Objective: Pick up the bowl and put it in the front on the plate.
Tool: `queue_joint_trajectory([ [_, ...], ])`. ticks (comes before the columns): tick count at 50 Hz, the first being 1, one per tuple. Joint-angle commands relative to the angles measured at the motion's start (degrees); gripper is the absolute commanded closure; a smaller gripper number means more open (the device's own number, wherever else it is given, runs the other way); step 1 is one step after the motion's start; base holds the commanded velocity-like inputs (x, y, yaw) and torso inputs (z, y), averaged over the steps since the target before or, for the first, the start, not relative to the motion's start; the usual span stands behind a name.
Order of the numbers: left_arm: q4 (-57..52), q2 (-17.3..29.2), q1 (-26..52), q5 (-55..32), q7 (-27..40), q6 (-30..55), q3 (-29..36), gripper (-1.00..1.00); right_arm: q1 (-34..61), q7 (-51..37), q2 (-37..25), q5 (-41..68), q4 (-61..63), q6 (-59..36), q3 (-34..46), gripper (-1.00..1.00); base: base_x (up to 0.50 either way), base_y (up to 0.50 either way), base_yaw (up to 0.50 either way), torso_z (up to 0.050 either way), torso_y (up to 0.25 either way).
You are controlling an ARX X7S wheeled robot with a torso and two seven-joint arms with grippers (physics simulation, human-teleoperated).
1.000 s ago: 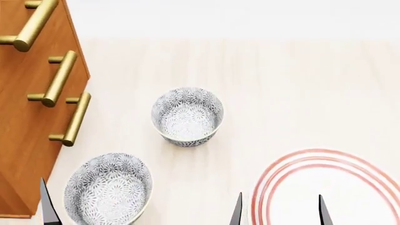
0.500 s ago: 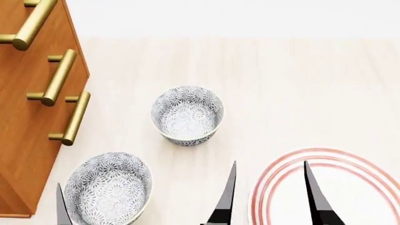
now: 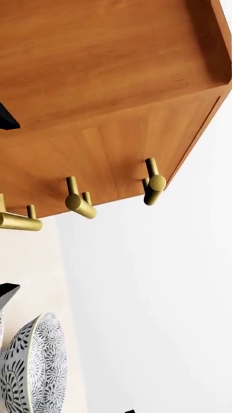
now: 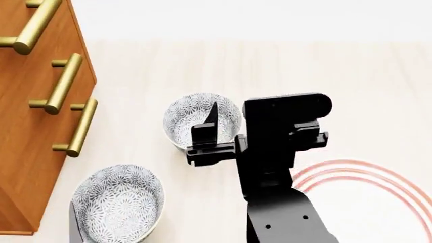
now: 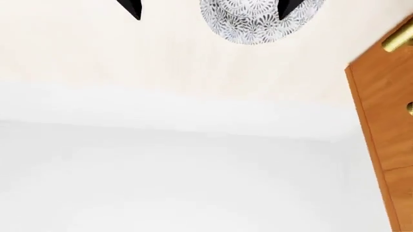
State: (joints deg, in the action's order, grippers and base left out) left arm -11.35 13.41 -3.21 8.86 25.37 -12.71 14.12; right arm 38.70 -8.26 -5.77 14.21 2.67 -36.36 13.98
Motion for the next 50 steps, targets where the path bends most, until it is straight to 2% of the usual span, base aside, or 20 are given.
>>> queue_joint_trajectory([
  [1, 0.3, -0.9, 0.0, 0.2, -1.5, -0.2, -0.8, -1.0, 14.1, 3.9, 4.7, 5.9, -15.0, -10.6, -3.7, -1.0, 0.0, 0.0, 0.0, 0.0, 0.0],
  [8, 0.7, -0.8, 0.2, -0.4, -1.5, 0.2, -0.5, -1.0, 19.3, 1.7, 5.4, 14.3, -22.1, -14.4, -7.5, -1.0, 0.0, 0.0, 0.0, 0.0, 0.0],
  [18, 0.8, -0.6, 0.4, -0.7, -1.4, 0.7, -0.2, -1.0, 26.5, -4.3, 5.1, 22.2, -35.3, -10.2, -9.7, -1.0, 0.0, 0.0, 0.0, 0.0, 0.0],
  [50, 1.8, 0.1, 1.0, -2.2, -1.0, 0.9, 0.6, -1.0, 25.6, -11.6, 4.8, 29.4, -39.4, -5.1, -3.0, -1.0, 0.0, 0.0, 0.0, 0.0, 0.0],
])
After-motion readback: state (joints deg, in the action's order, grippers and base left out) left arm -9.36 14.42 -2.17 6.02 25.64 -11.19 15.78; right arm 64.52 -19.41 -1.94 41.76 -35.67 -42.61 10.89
